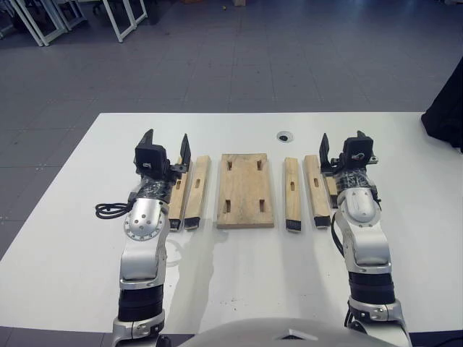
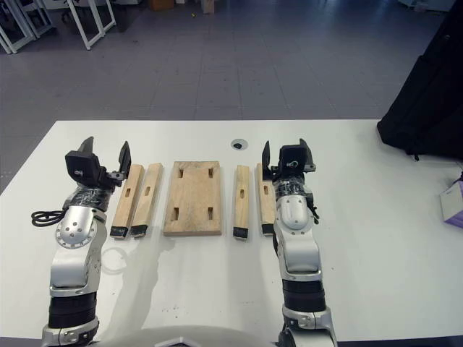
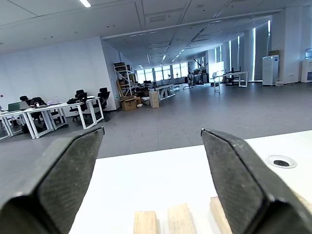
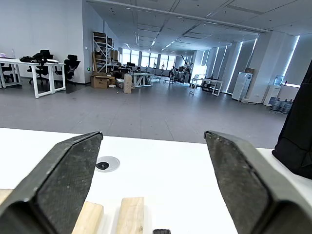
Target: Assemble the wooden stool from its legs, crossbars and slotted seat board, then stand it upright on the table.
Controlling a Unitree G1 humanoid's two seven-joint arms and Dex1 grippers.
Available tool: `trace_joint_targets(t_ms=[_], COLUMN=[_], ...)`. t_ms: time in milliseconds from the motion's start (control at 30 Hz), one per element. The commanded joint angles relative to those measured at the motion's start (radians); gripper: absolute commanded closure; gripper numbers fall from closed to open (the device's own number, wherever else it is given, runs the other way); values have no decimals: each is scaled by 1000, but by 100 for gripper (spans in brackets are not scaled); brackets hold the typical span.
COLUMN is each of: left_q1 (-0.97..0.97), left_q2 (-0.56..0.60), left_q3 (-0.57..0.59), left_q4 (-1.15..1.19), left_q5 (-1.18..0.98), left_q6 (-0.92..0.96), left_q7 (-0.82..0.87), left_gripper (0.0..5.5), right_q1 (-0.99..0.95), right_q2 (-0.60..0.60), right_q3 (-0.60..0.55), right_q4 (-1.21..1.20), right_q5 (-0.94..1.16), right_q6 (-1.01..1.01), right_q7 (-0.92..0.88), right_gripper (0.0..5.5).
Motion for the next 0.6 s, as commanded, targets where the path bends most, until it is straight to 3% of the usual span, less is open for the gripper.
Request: trace_joint_targets(t_ms=[33, 600], left_q1=[13, -6], left_q2=[-4, -59], left_q3=[-9, -21], left_q4=[33, 80], left_q5=[11, 20], left_q6=[-42, -63], left_q7=[0, 32], left_gripper=[182, 182], right_q1=[-11, -37], right_q2=[20, -19], right_q3=[6, 6], right_q4=[24, 113], right_q5=[13, 2], right_q6=[-6, -102], right_q7=[3, 16], right_gripper=[166, 166])
